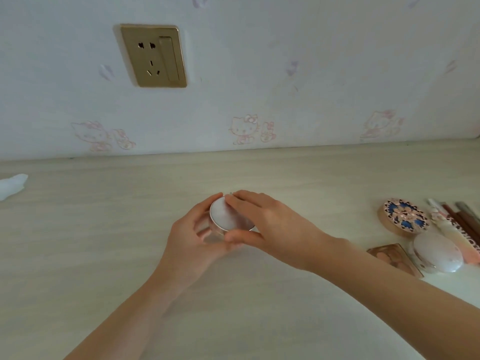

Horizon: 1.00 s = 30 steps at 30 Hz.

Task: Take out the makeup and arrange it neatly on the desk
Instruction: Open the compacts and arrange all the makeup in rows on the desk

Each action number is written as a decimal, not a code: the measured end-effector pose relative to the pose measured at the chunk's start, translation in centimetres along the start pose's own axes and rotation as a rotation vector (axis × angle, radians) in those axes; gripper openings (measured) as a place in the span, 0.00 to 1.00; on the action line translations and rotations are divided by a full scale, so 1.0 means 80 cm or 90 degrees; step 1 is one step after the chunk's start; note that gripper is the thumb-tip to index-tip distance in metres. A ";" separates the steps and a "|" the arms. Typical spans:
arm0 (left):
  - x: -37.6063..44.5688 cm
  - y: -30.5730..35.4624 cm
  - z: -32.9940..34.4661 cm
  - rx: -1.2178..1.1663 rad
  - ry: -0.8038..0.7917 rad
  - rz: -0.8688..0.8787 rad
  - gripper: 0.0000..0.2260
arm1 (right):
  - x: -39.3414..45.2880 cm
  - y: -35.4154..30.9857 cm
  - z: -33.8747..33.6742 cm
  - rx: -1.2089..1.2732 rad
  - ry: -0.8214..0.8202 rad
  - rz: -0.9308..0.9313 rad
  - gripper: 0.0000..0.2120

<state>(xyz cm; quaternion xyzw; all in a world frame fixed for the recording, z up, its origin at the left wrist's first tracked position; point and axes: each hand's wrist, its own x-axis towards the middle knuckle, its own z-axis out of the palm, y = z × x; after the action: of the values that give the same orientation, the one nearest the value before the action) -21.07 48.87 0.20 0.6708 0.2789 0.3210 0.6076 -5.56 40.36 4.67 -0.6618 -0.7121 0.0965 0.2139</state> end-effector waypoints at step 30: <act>-0.128 0.004 -0.036 0.002 -0.048 0.021 0.38 | -0.091 -0.122 0.050 -0.080 0.054 0.027 0.27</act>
<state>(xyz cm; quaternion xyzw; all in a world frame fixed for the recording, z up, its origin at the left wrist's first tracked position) -29.88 42.83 -0.23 0.6882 0.2450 0.3051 0.6109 -15.88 32.74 3.95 -0.6921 -0.6929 0.0281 0.2001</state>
